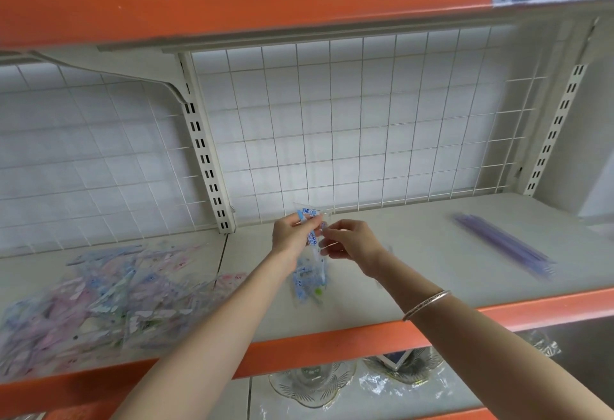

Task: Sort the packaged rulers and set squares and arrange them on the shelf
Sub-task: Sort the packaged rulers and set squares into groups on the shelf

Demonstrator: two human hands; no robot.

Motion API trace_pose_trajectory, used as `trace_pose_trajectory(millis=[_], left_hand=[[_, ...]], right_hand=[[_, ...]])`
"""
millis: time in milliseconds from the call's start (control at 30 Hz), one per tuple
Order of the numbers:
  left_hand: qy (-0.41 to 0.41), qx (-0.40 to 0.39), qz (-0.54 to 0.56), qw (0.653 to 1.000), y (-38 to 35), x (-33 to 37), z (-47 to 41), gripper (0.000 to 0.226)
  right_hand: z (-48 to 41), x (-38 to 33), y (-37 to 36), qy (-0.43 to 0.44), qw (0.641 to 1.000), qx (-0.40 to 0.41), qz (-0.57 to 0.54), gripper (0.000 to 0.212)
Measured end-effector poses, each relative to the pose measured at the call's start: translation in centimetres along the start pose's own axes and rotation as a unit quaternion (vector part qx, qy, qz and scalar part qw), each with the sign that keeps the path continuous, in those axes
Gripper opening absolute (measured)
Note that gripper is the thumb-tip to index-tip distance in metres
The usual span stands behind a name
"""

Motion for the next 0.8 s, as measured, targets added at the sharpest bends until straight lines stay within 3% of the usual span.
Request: trace_pose_trajectory(millis=[233,367,567,800], left_hand=[[-0.039,-0.024,-0.024,0.999,-3.6,0.7,-0.8,0.018],[-0.101,-0.008,-0.155,0.983,-4.0,1.1,-1.5,0.020],[-0.209,0.000,-0.411,0.887,-5.0,2.0,-1.0,0.020],[-0.223,-0.018,-0.558,0.799,-5.5,1.0,-0.8,0.031]], right_hand=[[0.3,-0.5,5.8,0.003,0.995,0.097,-0.028,0.004],[0.7,0.1,9.9,-0.011,0.988,0.153,-0.023,0.009],[1.3,1.1,13.0,-0.025,0.981,0.192,0.028,0.007],[1.2,2.6,12.8,-0.049,0.969,0.193,0.145,0.008]])
Point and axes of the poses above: each hand's wrist, its own z-axis away from the middle knuckle, its own y-axis out of the back of the hand, x = y × z, the point moved 10 cm from there along -z, towards the middle knuckle, and after that the axes turned 1 degree about -x, right-handed, at the moved point
